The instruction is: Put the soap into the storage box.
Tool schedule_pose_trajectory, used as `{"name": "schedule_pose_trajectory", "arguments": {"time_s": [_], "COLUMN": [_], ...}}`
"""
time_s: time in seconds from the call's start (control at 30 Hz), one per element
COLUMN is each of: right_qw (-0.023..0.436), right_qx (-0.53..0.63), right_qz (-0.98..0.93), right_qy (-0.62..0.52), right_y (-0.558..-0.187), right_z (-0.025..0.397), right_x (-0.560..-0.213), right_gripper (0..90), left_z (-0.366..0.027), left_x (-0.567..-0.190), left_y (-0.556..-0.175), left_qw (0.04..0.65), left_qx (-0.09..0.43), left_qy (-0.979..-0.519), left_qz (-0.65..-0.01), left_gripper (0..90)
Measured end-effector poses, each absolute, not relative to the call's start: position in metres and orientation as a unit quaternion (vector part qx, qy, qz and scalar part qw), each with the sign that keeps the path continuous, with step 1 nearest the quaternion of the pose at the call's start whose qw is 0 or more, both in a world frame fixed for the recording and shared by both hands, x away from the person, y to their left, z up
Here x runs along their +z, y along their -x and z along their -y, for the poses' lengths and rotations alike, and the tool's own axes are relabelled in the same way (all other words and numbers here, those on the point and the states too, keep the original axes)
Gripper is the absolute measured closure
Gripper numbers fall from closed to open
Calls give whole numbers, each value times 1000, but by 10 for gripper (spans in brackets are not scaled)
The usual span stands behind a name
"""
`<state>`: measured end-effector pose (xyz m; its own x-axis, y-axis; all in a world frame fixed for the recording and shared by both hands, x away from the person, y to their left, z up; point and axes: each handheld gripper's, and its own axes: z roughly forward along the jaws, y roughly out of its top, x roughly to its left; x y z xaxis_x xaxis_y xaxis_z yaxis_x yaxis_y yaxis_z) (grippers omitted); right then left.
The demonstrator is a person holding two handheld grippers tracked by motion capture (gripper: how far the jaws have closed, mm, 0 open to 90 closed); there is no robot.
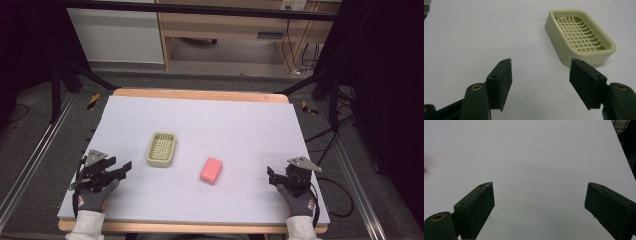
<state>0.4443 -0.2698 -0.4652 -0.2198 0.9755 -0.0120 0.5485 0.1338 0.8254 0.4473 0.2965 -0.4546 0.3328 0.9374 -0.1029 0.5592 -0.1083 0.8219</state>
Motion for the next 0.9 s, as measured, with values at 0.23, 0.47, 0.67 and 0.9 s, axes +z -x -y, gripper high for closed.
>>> {"name": "schedule_pose_trajectory", "arguments": {"time_s": [0.23, 0.47, 0.67, 0.9], "right_qw": [290, 288, 291, 298], "right_qx": [355, 354, 353, 354], "right_qz": [-699, -701, -698, -694], "right_qy": [-549, -548, -550, -552], "right_y": [-444, -445, -445, -444], "right_z": [267, 266, 268, 267], "right_x": [-466, -467, -467, -466], "right_gripper": [102, 88, 81, 76], "left_z": [-288, -280, -274, -265], "left_x": [-452, -450, -446, -443], "left_y": [-446, -446, -443, -441], "left_qw": [412, 414, 420, 425], "left_qx": [230, 227, 224, 222], "left_qy": [-714, -721, -723, -730], "left_qz": [-517, -508, -500, -488], "left_gripper": [356, 365, 364, 356]}}
